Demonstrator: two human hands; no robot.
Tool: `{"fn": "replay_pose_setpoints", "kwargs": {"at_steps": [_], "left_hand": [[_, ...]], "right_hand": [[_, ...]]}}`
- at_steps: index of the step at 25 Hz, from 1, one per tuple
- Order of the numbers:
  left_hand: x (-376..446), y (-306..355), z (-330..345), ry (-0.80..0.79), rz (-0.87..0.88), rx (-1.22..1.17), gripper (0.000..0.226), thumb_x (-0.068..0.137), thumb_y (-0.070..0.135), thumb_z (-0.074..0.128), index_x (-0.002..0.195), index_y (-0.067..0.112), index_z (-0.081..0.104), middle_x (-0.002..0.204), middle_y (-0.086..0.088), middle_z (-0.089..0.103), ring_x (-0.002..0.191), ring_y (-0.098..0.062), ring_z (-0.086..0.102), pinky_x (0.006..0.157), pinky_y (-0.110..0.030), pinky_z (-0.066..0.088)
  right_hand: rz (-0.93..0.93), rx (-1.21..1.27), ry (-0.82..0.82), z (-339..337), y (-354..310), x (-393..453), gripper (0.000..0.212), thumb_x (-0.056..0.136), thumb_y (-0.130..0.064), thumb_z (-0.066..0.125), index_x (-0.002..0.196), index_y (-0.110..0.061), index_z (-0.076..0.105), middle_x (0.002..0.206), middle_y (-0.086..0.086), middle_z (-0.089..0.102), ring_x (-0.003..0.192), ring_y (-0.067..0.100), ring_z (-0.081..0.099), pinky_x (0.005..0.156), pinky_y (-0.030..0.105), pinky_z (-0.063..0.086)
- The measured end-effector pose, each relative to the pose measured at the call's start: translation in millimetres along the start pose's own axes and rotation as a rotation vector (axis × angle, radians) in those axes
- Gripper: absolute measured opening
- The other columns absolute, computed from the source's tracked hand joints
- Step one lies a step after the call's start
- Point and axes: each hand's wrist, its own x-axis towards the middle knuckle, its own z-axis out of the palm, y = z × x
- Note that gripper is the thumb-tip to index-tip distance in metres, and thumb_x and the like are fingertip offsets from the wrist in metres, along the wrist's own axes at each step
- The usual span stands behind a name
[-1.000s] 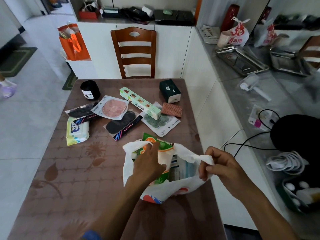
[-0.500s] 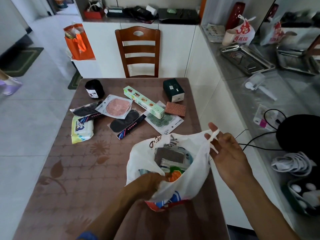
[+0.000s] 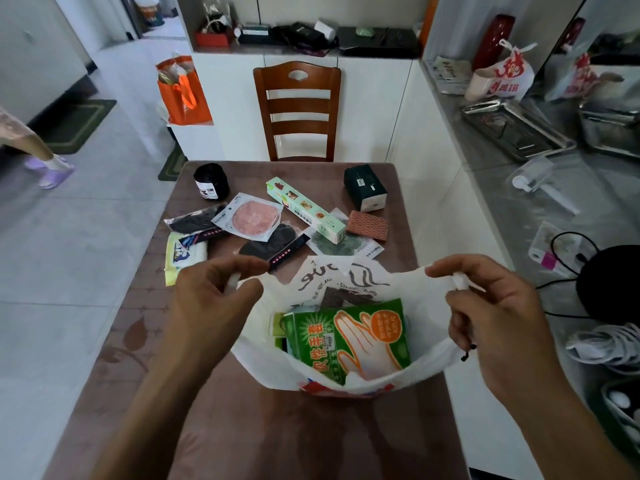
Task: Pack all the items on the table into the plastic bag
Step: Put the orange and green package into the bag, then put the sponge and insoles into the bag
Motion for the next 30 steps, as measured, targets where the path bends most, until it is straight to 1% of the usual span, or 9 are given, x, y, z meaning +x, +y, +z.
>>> {"fn": "replay_pose_setpoints", "kwargs": {"at_steps": [3, 6, 9, 12, 14, 17, 20, 26, 30], "left_hand": [[-1, -23, 1, -0.129, -0.008, 0.136, 0.029, 0.082, 0.0, 0.063, 0.096, 0.023, 0.073, 0.098, 0.008, 0.073, 0.061, -0.001, 0.063, 0.053, -0.014, 0.046], [7, -49, 2, -0.215, -0.096, 0.167, 0.029, 0.085, 0.01, 0.065, 0.108, 0.028, 0.066, 0.103, 0.005, 0.072, 0.049, -0.01, 0.063, 0.047, -0.026, 0.054], [11, -61, 2, -0.111, -0.105, 0.526, 0.038, 0.08, 0.041, 0.07, 0.116, 0.033, 0.062, 0.113, 0.001, 0.069, 0.09, -0.015, 0.067, 0.072, -0.032, 0.055], [11, -58, 18, -0.003, 0.312, 0.938, 0.061, 0.073, 0.047, 0.073, 0.127, 0.028, 0.054, 0.146, -0.01, 0.046, 0.133, -0.035, 0.04, 0.101, -0.053, 0.039], [17, -58, 41, -0.328, 0.471, 0.978, 0.071, 0.077, 0.048, 0.069, 0.139, 0.03, 0.041, 0.158, -0.009, 0.027, 0.144, -0.036, 0.024, 0.112, -0.058, 0.023], [37, -77, 49, -0.765, 0.179, 1.194, 0.088, 0.081, 0.042, 0.067, 0.151, 0.027, 0.016, 0.162, -0.011, 0.006, 0.148, -0.039, 0.007, 0.118, -0.056, 0.012], [41, -71, 26, -0.856, 0.248, 1.129, 0.074, 0.082, 0.046, 0.065, 0.145, 0.03, 0.029, 0.149, -0.002, 0.039, 0.134, -0.025, 0.04, 0.109, -0.043, 0.033], [117, -9, 49, -0.67, 0.176, 0.107, 0.026, 0.082, 0.051, 0.057, 0.094, 0.03, 0.067, 0.085, 0.012, 0.071, 0.071, -0.003, 0.066, 0.067, -0.025, 0.057], [231, -116, 107, -0.437, 0.074, 0.612, 0.02, 0.087, 0.034, 0.062, 0.098, 0.018, 0.067, 0.101, -0.006, 0.07, 0.084, -0.021, 0.063, 0.069, -0.029, 0.048]], "right_hand": [[0.096, -0.279, -0.055, 7, 17, -5, 0.043, 0.085, 0.008, 0.048, 0.091, -0.029, 0.068, 0.061, -0.001, 0.06, 0.045, 0.016, 0.049, 0.041, 0.035, 0.046], [0.124, -0.754, -0.055, 12, 42, 6, 0.034, 0.088, -0.011, 0.056, 0.116, -0.03, 0.055, 0.131, 0.003, 0.053, 0.093, 0.019, 0.061, 0.067, 0.038, 0.054], [-0.275, -1.22, 0.085, 29, 46, 10, 0.056, 0.08, -0.027, 0.067, 0.132, -0.02, 0.047, 0.155, 0.015, 0.028, 0.138, 0.038, 0.033, 0.1, 0.053, 0.038], [-0.538, -1.311, -0.158, 66, 58, 26, 0.059, 0.078, -0.037, 0.065, 0.133, -0.026, 0.047, 0.157, 0.011, 0.029, 0.145, 0.035, 0.021, 0.113, 0.059, 0.021], [-0.357, -1.453, -0.41, 87, 81, 43, 0.066, 0.081, -0.047, 0.058, 0.142, -0.033, 0.038, 0.162, 0.005, 0.018, 0.149, 0.032, 0.008, 0.115, 0.061, 0.002], [0.087, -1.661, -0.543, 81, 114, 54, 0.077, 0.088, -0.053, 0.048, 0.152, -0.032, 0.011, 0.165, 0.003, -0.004, 0.149, 0.033, -0.01, 0.113, 0.063, -0.011], [0.187, -1.586, -0.461, 67, 109, 49, 0.064, 0.091, -0.049, 0.049, 0.147, -0.028, 0.027, 0.162, 0.005, 0.015, 0.149, 0.029, 0.008, 0.118, 0.055, 0.004], [-0.209, -0.967, -0.194, 95, 61, 105, 0.032, 0.089, -0.037, 0.053, 0.115, -0.022, 0.062, 0.116, -0.001, 0.067, 0.1, 0.017, 0.06, 0.087, 0.032, 0.047], [-0.128, -0.994, -0.35, 90, 89, 206, 0.026, 0.089, -0.029, 0.062, 0.113, -0.02, 0.064, 0.12, 0.002, 0.065, 0.092, 0.016, 0.057, 0.072, 0.026, 0.041]]}}
